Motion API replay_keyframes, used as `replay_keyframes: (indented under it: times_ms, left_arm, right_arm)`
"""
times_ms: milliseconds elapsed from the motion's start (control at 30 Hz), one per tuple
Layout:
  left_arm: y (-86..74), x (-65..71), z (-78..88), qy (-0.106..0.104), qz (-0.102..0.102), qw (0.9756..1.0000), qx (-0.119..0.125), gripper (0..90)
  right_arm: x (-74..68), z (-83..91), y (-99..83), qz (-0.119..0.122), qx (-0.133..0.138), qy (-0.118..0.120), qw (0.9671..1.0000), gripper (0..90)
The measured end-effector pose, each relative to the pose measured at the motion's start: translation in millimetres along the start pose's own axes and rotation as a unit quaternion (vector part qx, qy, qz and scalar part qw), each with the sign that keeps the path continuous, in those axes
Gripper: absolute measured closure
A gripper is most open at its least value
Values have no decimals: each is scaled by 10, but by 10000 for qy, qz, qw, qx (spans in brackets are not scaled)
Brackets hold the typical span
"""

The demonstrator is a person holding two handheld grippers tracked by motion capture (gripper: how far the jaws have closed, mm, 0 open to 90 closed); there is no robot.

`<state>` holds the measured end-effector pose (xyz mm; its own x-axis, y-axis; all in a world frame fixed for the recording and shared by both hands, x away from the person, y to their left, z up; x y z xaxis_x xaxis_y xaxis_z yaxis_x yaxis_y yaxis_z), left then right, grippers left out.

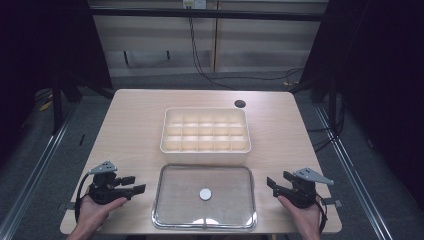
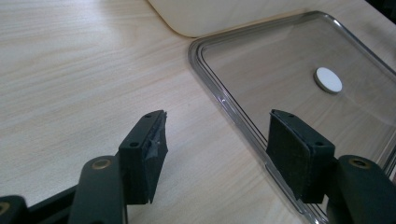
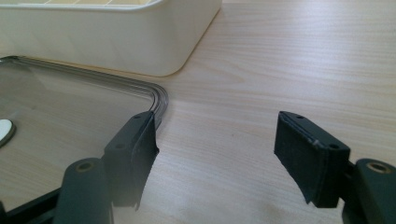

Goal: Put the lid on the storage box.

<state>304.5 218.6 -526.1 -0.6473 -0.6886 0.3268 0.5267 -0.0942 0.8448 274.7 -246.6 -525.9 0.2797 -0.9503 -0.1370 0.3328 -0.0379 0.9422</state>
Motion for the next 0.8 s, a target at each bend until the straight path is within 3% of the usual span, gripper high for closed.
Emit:
replay_keyframes:
  times_ms: [133,167,233,333,467,500,533,600,767,800]
  left_arm:
    - [1,-3,-5,-44,93,9999,-5,380]
    - [-4,12,-3,-143,100,9998,-17,409]
    - [-14,28,-2,-146,73,9999,-47,421]
    - [-14,50,2,-189,38,9998,-38,429]
    - [-1,85,3,-166,1,9999,-6,530]
    - [4,137,-2,-327,7,9995,-9,540]
    - [6,142,-11,-205,-62,9998,-17,529]
    - [6,142,-15,-180,-101,9998,-45,483]
    - [8,212,-116,-364,21,9988,-328,467]
    - [11,211,-139,-357,-39,9986,-384,467]
  right_arm:
    - [-28,10,15,-104,53,31,9999,310]
    - [-43,5,-5,-155,-47,102,9998,316]
    - [-52,3,-9,-189,-70,124,9997,321]
    - [-75,5,-16,-123,-114,165,9997,344]
    - [-154,26,13,-94,-98,236,9996,400]
    - [-197,35,38,-43,-127,258,9996,405]
    - [-223,35,46,-91,-152,296,9994,414]
    - [-298,42,61,-185,-343,373,9985,425]
    - [-502,11,132,-261,-486,726,9958,395]
    - [-535,-18,120,-257,-561,781,9950,393]
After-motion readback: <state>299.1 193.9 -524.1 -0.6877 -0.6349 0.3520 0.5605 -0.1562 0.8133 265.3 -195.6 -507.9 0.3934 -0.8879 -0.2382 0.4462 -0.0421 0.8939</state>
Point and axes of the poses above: each handheld gripper's, and its own axes: z roughly backward along the jaws, y roughly out of its top, x roughly to its right, the point moved 8 cm from there along -z, roughly forward along the jaws, and after that the axes turned 15 degrees about x, right-handed, at the moved point
